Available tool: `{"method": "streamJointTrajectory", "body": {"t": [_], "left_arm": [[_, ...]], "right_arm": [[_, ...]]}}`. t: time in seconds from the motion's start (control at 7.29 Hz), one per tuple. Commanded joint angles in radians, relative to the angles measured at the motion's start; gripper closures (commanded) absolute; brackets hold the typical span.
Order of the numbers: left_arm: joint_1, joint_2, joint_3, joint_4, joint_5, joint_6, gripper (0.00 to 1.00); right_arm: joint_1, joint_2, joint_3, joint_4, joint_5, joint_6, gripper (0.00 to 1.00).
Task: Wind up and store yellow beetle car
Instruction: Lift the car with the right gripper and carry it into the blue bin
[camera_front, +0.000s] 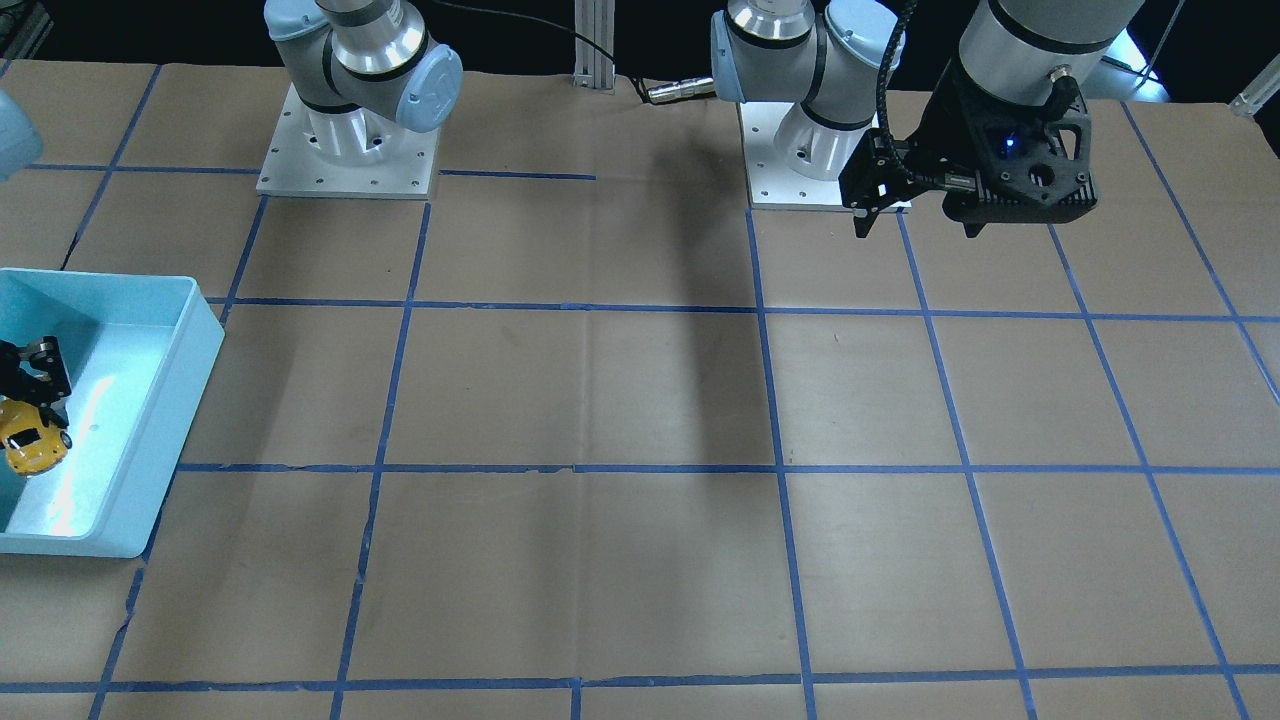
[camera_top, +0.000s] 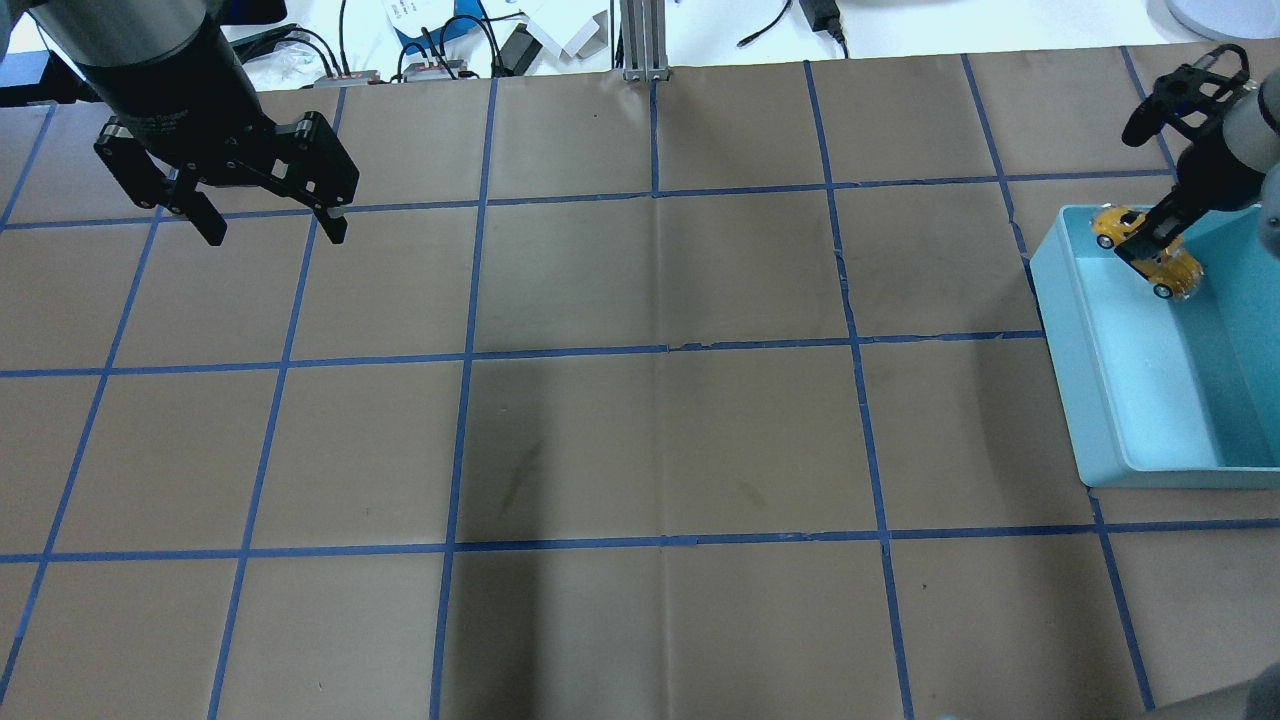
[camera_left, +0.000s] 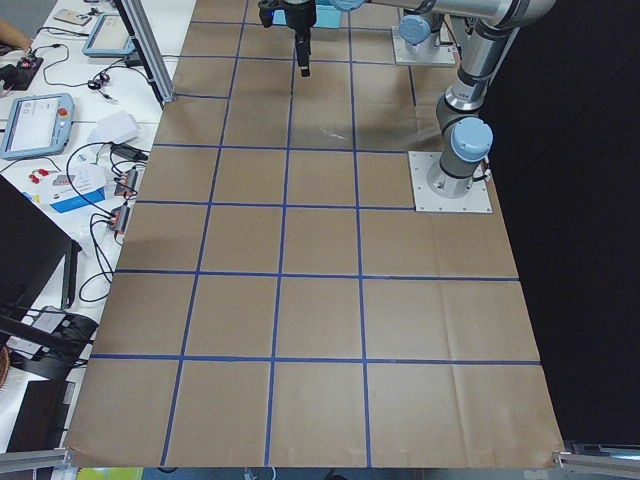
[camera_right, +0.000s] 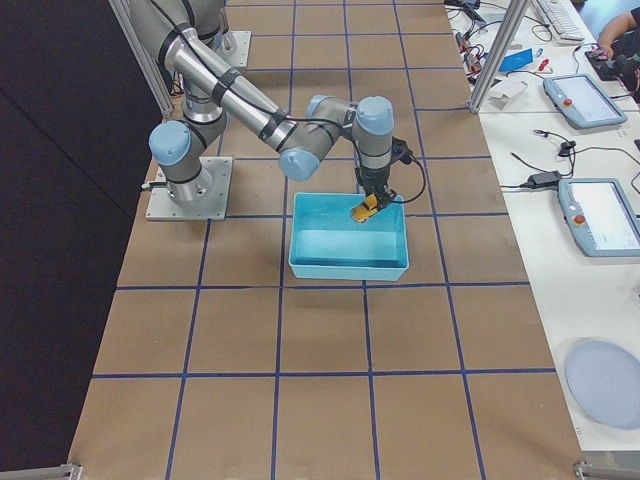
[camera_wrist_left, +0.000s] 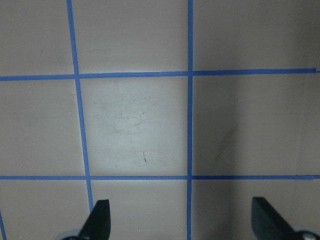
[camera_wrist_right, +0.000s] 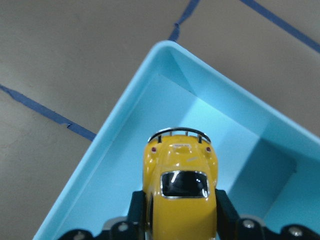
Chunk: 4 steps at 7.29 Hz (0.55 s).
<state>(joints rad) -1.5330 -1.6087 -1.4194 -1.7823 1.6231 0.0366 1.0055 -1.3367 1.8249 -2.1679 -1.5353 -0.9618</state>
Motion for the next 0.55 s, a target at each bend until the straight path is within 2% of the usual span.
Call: {"method": "streamJointTrajectory", "body": {"t": [0.0, 0.27, 0.41], "left_arm": [[0.001, 0.0, -0.003, -0.002, -0.002, -0.001, 0.0], [0.01, 0.003, 0.0, 0.0, -0.006, -0.02, 0.0], [0.011, 0.003, 0.0, 0.01, -0.008, -0.026, 0.0]], "right_arm": [[-0.105, 0.004, 0.074, 0.032, -0.017, 0.26, 0.99], [-0.11, 0.007, 0.114, 0.043, -0.105, 0.426, 0.99], [-0.108, 0.019, 0.126, 0.036, -0.118, 0.401, 0.99]]}}
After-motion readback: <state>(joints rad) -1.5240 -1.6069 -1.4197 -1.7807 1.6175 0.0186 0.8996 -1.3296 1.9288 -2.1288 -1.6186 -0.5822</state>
